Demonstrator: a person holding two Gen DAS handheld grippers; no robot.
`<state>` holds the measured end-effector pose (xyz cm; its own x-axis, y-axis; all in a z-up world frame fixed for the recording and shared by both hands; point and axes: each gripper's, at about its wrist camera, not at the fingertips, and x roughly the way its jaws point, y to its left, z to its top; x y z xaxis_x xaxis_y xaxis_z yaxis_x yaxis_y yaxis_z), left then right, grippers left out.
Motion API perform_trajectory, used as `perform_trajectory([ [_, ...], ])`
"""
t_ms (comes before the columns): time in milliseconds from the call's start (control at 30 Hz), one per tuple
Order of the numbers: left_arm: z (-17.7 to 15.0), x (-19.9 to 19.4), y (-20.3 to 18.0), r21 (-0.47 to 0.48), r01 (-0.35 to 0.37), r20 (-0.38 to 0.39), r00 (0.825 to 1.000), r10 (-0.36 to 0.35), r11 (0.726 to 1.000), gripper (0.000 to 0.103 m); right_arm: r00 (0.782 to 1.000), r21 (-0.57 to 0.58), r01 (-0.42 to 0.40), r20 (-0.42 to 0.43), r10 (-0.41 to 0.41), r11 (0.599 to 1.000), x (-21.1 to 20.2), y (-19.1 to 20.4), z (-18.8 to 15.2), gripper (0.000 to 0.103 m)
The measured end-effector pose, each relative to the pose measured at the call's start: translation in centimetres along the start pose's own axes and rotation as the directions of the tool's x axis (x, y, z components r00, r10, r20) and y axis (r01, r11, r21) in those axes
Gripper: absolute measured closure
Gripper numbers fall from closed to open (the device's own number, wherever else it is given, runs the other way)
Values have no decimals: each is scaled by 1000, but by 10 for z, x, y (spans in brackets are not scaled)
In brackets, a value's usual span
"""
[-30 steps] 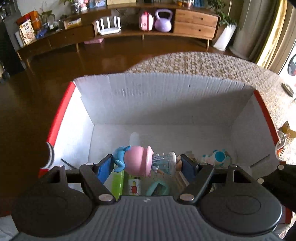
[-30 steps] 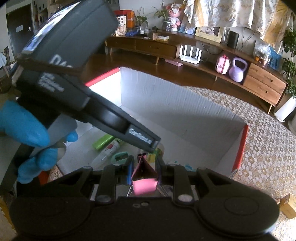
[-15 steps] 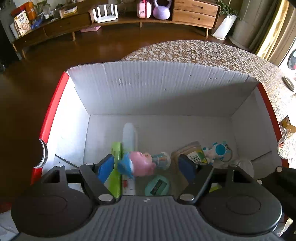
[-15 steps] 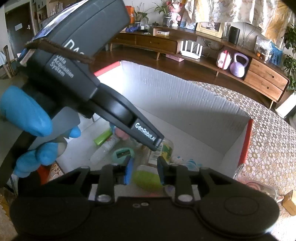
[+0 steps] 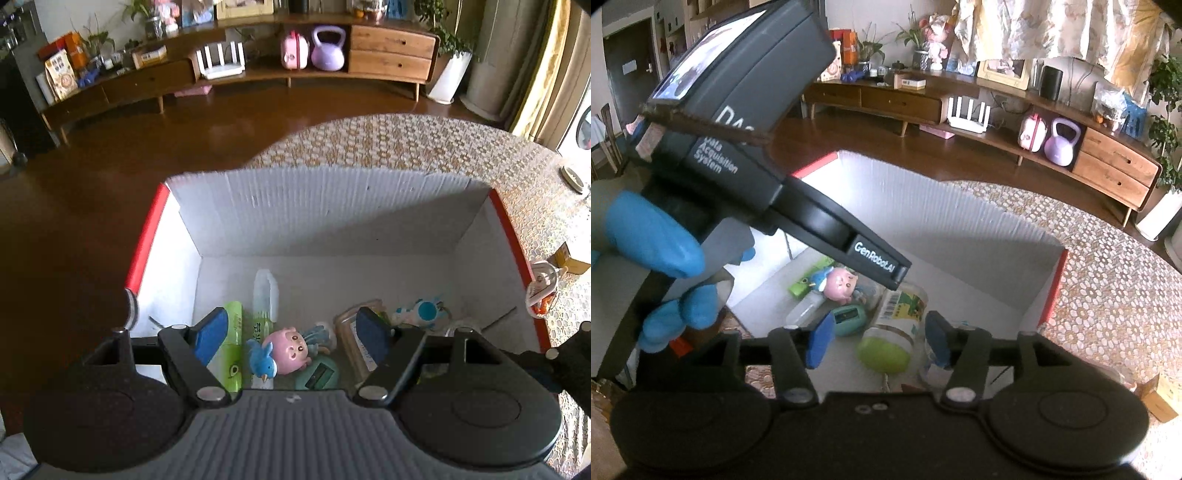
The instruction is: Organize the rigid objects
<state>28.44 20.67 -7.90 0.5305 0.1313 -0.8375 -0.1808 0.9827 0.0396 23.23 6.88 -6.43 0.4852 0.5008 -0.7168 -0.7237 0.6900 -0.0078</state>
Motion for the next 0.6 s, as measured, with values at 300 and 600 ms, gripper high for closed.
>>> perform_trajectory([
  [300, -6, -44, -8, 15, -14, 79, 997, 13, 1000, 27, 999, 0, -4, 46, 4, 1000, -39, -1, -3, 28],
  [600, -23, -81, -17, 1, 6, 139, 990, -6, 1000, 27, 998, 47, -1, 56, -1, 999, -77, -8, -16, 13],
])
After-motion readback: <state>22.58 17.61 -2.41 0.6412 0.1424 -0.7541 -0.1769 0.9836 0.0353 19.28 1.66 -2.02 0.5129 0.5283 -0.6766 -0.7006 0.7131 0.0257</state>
